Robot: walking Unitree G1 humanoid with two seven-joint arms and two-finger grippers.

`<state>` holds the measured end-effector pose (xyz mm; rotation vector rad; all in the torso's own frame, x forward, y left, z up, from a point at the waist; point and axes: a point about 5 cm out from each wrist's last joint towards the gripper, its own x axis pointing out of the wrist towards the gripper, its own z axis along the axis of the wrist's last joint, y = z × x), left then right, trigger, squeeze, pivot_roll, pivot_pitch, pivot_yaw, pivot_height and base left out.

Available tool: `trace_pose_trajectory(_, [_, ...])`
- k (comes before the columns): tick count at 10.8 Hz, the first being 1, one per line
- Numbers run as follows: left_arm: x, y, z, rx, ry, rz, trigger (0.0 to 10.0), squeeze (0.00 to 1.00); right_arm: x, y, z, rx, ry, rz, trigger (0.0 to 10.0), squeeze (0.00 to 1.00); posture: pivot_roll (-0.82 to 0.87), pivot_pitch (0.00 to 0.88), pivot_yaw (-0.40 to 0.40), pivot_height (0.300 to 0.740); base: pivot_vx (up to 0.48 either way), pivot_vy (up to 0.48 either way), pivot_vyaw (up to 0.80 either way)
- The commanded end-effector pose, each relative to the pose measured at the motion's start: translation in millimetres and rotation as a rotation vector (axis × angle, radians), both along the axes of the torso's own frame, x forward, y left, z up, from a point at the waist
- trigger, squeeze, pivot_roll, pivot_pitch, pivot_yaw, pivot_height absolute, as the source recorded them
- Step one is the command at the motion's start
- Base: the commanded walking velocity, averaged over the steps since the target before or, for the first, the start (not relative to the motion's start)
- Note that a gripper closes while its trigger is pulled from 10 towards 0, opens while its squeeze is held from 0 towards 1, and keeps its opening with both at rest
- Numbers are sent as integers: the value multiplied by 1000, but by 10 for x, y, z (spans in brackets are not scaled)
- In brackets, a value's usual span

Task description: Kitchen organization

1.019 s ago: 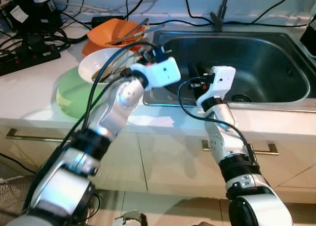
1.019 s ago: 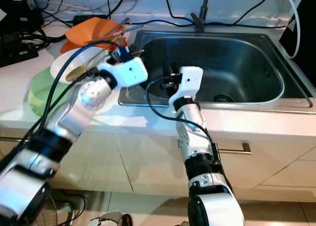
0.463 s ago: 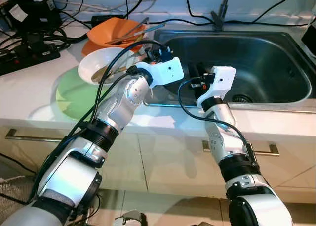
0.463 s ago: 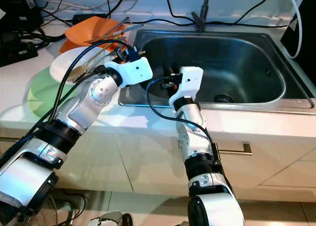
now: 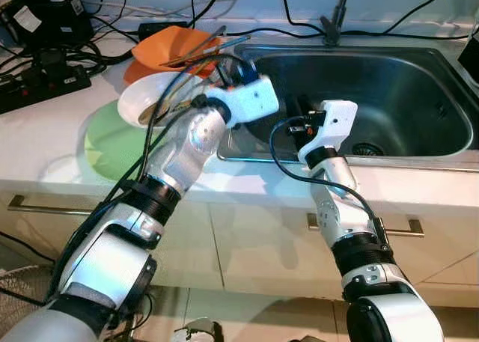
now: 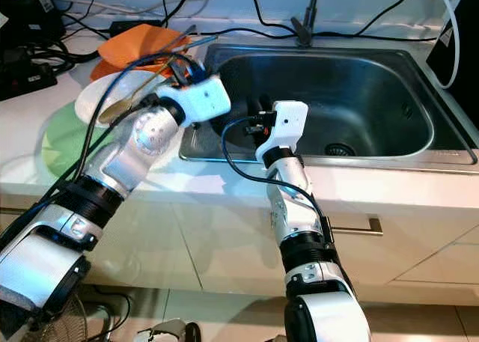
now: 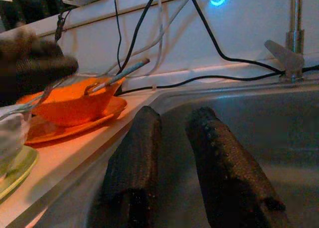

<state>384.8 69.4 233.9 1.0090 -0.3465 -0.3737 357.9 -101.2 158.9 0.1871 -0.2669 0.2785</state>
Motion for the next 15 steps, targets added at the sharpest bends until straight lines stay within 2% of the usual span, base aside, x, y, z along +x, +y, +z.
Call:
trace_pose_trajectory(1, [2, -2, 143, -49, -30, -5, 0, 0, 16, 13, 18, 5, 2, 1, 10000, 0, 84, 53, 38, 740, 0, 0, 0])
trace_pose_trajectory(3, [-3, 10, 163, -73, -23, -5, 0, 0, 19, 10, 17, 4, 3, 3, 10000, 0, 87, 55, 35, 740, 0, 0, 0])
trace_pose_trajectory(4, [-19, 21, 227, -124, -22, -14, 0, 0, 19, 15, 18, 3, 3, 5, 10000, 0, 87, 55, 35, 740, 0, 0, 0])
trace_pose_trajectory(5, [-40, 36, 341, -211, -21, -32, 667, 0, 19, 16, 16, 3, 4, 6, 10000, 0, 92, 55, 32, 740, 0, 0, 0])
trace_pose_trajectory(6, [-61, 36, 445, -281, -29, -54, 10000, 0, 21, 18, 17, 3, 5, 8, 10000, 0, 95, 56, 31, 740, 0, 0, 0])
trace_pose_trajectory(7, [-96, 38, 601, -377, -39, -82, 10000, 0, 22, 25, 17, 3, 6, 11, 10000, 0, 96, 55, 30, 740, 0, 0, 0])
trace_pose_trajectory(9, [-151, 63, 790, -476, -45, -114, 10000, 0, 25, 26, 14, 3, 8, 15, 10000, 0, 101, 54, 26, 740, 0, 0, 0])
trace_pose_trajectory(10, [-201, 139, 977, -598, -61, -146, 10000, 0, 28, 26, 10, 1, 10, 16, 10000, 0, 105, 53, 25, 740, 0, 0, 0])
trace_pose_trajectory(11, [-220, 179, 1055, -650, -66, -162, 10000, 0, 30, 30, 10, 0, 10, 18, 10000, 0, 107, 53, 24, 740, 0, 0, 0])
trace_pose_trajectory(13, [-346, 256, 1295, -862, -99, -267, 10000, 0, 34, 28, 4, -2, 13, 18, 10000, 0, 107, 51, 23, 740, 0, 0, 0])
trace_pose_trajectory(14, [-393, 273, 1361, -934, -97, -312, 10000, 0, 34, 25, 3, -6, 12, 16, 10000, 0, 105, 48, 25, 740, 0, 0, 0])
trace_pose_trajectory(15, [-421, 297, 1382, -1041, -76, -363, 10000, 0, 34, 20, 14, -24, 3, 12, 10000, 0, 96, 49, 26, 740, 0, 0, 0])
